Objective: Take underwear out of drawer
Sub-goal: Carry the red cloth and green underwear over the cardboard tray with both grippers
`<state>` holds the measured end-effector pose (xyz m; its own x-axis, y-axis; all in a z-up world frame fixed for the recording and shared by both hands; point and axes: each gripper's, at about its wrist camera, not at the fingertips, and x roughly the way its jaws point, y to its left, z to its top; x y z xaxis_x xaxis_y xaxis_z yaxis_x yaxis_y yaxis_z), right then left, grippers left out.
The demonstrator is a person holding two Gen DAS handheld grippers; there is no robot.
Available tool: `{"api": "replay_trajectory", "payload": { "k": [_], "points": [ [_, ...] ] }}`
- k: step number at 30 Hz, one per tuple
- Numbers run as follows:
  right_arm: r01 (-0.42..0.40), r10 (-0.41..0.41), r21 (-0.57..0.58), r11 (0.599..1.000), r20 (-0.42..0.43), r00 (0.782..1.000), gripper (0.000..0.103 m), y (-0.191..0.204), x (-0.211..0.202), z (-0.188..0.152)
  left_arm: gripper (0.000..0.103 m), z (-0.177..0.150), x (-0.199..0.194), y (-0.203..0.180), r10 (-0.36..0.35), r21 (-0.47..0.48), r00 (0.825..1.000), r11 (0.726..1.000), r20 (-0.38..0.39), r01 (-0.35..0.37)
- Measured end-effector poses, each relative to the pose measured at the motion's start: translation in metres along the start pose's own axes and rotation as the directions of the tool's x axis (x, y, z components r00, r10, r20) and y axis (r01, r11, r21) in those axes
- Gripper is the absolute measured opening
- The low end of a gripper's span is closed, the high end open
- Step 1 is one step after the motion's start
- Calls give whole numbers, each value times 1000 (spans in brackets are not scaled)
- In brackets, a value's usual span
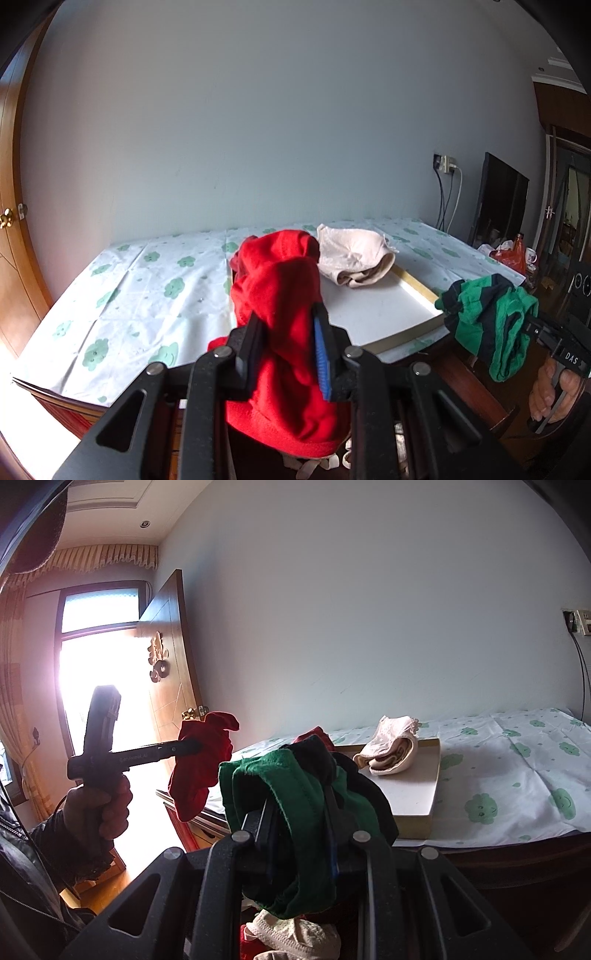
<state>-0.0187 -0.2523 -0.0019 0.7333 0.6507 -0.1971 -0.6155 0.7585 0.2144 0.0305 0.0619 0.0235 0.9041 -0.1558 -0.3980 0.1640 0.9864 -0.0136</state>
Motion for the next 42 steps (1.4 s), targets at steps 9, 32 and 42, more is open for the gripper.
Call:
{"api": "replay_trajectory", "payload": {
  "k": [9,32,42],
  "points": [
    [17,-17,-6,1000,23,1000,22,0,-3,7,22,6,0,-1,-4,6,1000,1000,16,4],
    [69,-71,44,997,43,997,22,-14,-5,16,22,18,16,3,-19,-1,1000,1000,-7,19],
    [114,-116,54,992,31,993,22,-18,-4,27,22,28,34,8,-29,-3,999,1000,-31,29]
  ]
}}
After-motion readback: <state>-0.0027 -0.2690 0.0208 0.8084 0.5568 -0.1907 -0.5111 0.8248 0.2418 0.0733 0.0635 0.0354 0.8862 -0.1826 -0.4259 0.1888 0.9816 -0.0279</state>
